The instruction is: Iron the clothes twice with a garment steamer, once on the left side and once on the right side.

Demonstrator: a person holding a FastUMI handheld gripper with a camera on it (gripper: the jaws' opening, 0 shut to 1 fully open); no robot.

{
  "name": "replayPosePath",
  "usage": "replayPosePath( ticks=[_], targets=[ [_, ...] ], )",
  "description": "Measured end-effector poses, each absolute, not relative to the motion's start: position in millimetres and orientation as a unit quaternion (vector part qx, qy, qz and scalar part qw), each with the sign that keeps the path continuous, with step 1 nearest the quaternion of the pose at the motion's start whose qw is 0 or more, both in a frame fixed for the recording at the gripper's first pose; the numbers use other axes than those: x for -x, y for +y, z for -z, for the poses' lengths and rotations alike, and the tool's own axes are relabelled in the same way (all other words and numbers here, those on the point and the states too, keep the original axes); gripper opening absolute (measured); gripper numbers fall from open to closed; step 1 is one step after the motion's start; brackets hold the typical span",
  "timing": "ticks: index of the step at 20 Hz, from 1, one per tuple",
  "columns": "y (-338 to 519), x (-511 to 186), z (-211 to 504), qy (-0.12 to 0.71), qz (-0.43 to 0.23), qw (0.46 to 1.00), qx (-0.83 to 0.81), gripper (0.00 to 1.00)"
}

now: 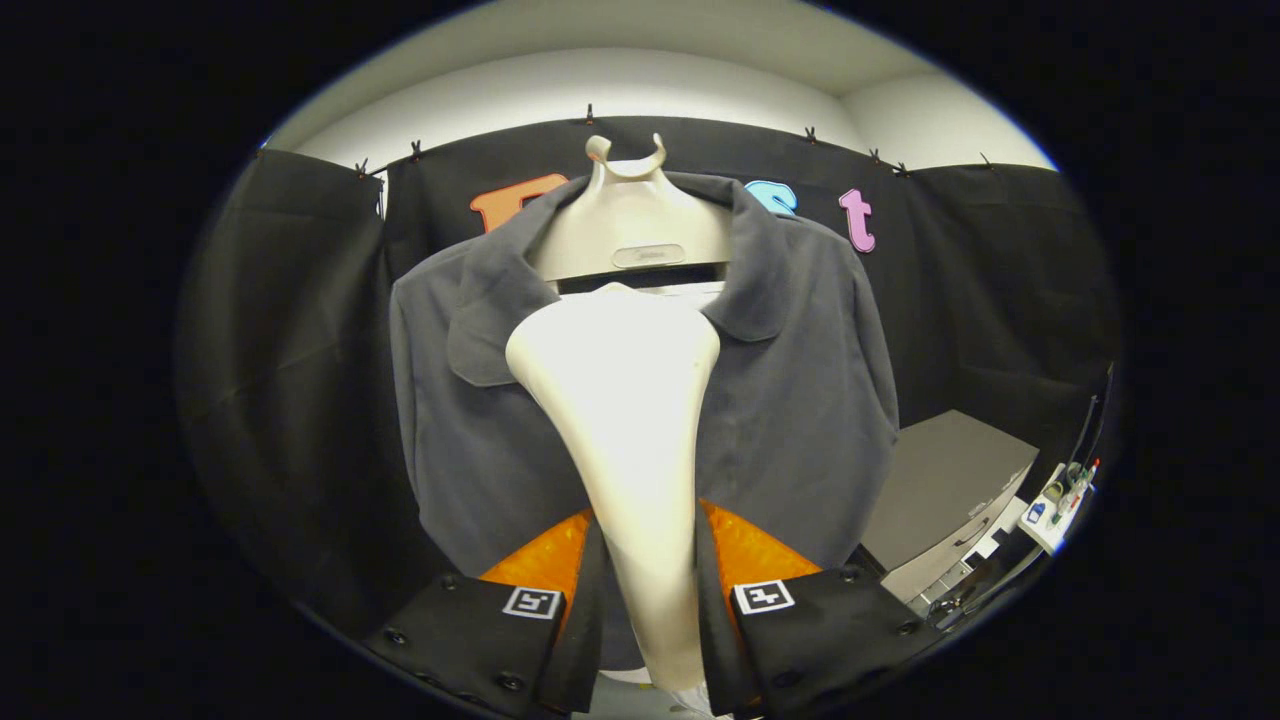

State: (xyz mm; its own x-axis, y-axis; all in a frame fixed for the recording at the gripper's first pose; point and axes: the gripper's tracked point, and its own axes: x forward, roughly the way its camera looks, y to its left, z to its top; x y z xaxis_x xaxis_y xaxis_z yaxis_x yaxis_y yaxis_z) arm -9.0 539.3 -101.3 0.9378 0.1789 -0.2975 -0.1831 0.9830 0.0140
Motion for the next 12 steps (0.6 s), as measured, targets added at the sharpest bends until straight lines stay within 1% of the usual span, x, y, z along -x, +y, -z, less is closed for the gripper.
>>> replayPosePath(
  ticks=[3, 12],
  targets=[
    [553.5, 4.6, 111.3, 0.158, -0.103, 0.982, 0.013, 0.49],
    [558.1, -7.9, 134.1, 0.18, -0.106, 0.978, 0.019, 0.49]
  ],
)
